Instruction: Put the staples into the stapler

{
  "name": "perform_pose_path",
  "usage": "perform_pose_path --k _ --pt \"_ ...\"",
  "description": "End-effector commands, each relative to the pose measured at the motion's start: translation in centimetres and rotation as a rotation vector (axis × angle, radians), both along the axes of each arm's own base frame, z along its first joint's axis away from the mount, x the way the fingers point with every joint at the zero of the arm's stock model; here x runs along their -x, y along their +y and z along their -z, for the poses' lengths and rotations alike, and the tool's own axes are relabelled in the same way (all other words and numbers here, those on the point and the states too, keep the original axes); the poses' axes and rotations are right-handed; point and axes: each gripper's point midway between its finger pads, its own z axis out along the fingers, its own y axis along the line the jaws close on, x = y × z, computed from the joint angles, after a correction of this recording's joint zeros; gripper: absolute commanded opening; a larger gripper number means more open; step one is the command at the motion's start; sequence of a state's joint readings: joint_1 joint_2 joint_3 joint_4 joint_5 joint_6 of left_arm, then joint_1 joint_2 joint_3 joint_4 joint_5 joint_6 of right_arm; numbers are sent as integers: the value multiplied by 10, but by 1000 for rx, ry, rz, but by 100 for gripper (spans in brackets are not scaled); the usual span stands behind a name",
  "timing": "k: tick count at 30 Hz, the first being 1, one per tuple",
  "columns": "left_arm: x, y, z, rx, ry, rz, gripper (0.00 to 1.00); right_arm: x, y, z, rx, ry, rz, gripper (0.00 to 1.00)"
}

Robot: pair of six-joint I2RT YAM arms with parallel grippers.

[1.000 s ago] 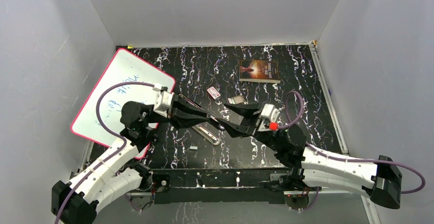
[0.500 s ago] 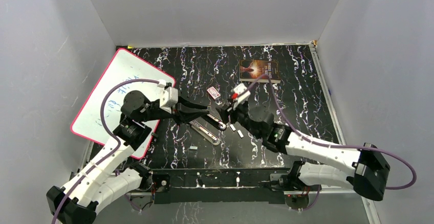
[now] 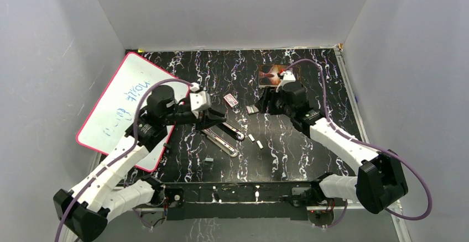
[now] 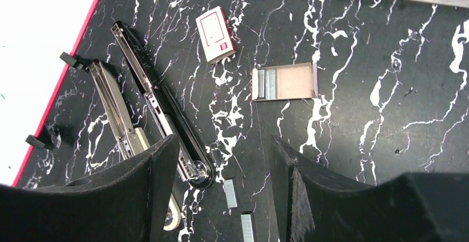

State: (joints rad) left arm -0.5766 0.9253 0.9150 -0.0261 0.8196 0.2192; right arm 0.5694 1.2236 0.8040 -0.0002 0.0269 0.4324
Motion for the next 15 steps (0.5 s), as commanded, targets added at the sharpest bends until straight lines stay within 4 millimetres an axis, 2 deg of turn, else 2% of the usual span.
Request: perform_pose_path --k 1,5,9,15 --pt "6 5 50 -178 33 35 0 0 -8 -5 -109 68 45 68" --pt "6 6 83 -290 16 5 0 -2 -20 -3 -118 76 83 68" --pt "12 5 108 -388 75 24 0 -3 -27 -3 -122 77 117 68" --pt "33 2 145 -515 68 106 0 -3 -36 -3 -133 77 157 68"
